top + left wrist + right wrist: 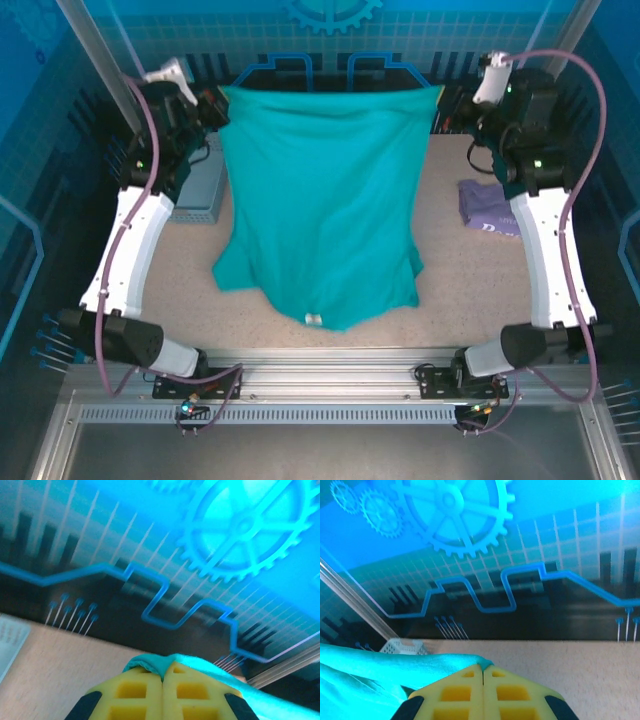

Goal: Fold the inside-out t-shirt

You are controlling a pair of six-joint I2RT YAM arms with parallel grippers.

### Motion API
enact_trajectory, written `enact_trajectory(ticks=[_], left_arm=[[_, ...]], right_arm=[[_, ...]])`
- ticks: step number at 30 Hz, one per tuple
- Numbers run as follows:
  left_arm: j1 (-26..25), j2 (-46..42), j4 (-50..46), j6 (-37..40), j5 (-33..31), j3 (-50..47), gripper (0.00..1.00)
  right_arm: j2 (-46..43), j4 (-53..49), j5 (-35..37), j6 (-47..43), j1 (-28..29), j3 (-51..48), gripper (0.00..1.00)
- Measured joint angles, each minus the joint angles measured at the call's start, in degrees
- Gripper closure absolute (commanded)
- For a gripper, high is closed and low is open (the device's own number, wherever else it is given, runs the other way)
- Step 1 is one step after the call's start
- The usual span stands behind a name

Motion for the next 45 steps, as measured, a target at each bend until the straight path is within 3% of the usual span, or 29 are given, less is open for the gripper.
enact_trajectory(ticks=[4, 8, 10, 16, 22, 25, 28, 33, 38, 42, 45], left_arm=[[0.15, -1.44, 0.35, 0.02, 2.58, 10.27, 1.0], [0.17, -11.15, 1.97, -0.15, 4.96, 6.43, 1.0], [0.15, -18.56, 3.56, -0.85, 5.84, -1.6, 1.0], [-2.23, -38.97, 5.49, -4.52, 7.41, -35.15, 1.0], [-10.93, -40.81, 2.99, -10.36, 8.35, -69.59, 0.91], [-15.1, -38.82, 0.68, -12.28, 8.59, -77.94, 0.79], [-16.31, -37.48, 1.05, -12.0, 8.52, -78.68, 0.6], [-19.23, -36.54, 1.16, -8.59, 5.66, -76.02, 0.43], [-31.26, -31.32, 6.69, -1.53, 2.03, -71.12, 0.35], [-42.86, -18.82, 14.25, 6.67, 0.46, -64.74, 0.32], [-48.26, -8.48, 18.73, 12.39, -0.57, -59.21, 0.32]], right_arm=[[1.18, -0.46, -0.55, 0.0, -0.02, 11.47, 1.0], [-4.33, 0.46, -2.51, 0.04, -0.02, 12.02, 1.0], [-8.96, 1.6, -3.74, 0.13, -0.02, 6.56, 1.0], [-23.43, 3.26, -5.55, 0.92, -0.02, -23.61, 1.0], [-25.16, 1.09, -6.14, 1.51, -0.02, -53.09, 1.0], [-22.88, -0.24, -7.56, 1.46, -0.02, -59.63, 1.0], [-21.09, -0.87, -9.09, 0.57, 0.0, -60.78, 1.0], [-19.34, -1.86, -12.09, -1.6, -0.02, -60.3, 1.0], [-19.12, -3.56, -15.76, -2.16, -0.02, -57.31, 1.0], [-19.15, -3.72, -18.95, -1.68, -0.07, -55.23, 1.0], [-19.41, -3.93, -20.44, -1.25, -0.35, -54.84, 1.0]])
